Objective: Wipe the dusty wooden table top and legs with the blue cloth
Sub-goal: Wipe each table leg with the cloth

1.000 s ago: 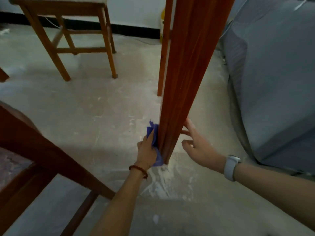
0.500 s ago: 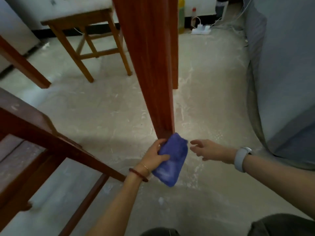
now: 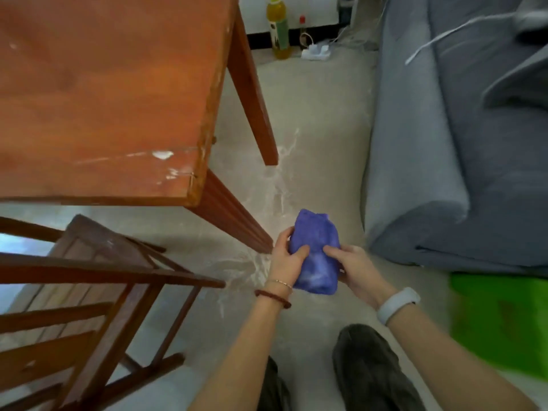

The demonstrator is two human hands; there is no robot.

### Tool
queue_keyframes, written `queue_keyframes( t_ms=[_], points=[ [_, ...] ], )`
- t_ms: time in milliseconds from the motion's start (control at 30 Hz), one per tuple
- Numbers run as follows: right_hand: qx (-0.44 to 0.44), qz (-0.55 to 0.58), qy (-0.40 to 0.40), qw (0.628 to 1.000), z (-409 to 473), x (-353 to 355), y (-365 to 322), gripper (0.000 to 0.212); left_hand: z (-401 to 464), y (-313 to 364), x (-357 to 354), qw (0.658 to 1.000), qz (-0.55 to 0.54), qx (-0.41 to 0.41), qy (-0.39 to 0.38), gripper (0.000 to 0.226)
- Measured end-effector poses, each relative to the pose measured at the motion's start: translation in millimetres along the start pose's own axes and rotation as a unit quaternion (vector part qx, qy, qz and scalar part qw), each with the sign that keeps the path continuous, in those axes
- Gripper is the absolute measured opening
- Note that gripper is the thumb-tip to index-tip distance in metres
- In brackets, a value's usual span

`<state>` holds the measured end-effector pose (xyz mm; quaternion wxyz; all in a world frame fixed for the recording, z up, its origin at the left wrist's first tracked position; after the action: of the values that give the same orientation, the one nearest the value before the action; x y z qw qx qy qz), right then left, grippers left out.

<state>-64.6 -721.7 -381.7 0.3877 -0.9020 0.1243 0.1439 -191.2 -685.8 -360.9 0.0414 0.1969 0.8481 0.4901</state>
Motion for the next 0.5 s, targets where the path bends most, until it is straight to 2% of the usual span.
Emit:
queue_keyframes(
  t_ms=[67,133,267,400,500],
  points=[
    [0.03,-0.055,0.057,0.996,-41.0,2.2,-41.0,0.006,-28.4,42.8,-12.2,0.999,0.036,0.02,-0.006,0.047],
    [0.044,-0.112,0.096,0.988,-78.0,3.5,-80.9,0.02,-50.8,81.5,-14.5,0.992,0.114,0.043,0.02,0.041],
    [0.053,-0.159,0.114,0.979,-128.5,12.1,-146.6,0.019,-85.9,165.1,-10.9,0.963,0.267,-0.017,0.041,0.035],
    [0.065,-0.201,0.115,0.971,-143.3,12.6,-203.8,0.021,-95.0,236.8,2.0,0.947,0.309,-0.038,0.074,0.036],
    [0.083,-0.217,0.12,0.965,-132.4,5.6,-243.3,0.008,-86.4,281.0,21.0,0.941,0.322,-0.048,0.093,0.035]
  ],
)
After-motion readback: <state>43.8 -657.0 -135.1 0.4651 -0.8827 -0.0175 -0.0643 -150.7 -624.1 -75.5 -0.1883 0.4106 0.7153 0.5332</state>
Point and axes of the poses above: each hand's wrist, its own z-axis towards the middle knuckle, its own x-axis out of the back of the hand, y = z × x, the point moved 4 cm from there along z, towards the middle knuckle, and after that the axes turned 13 degrees about -y, right-handed, at the moved point
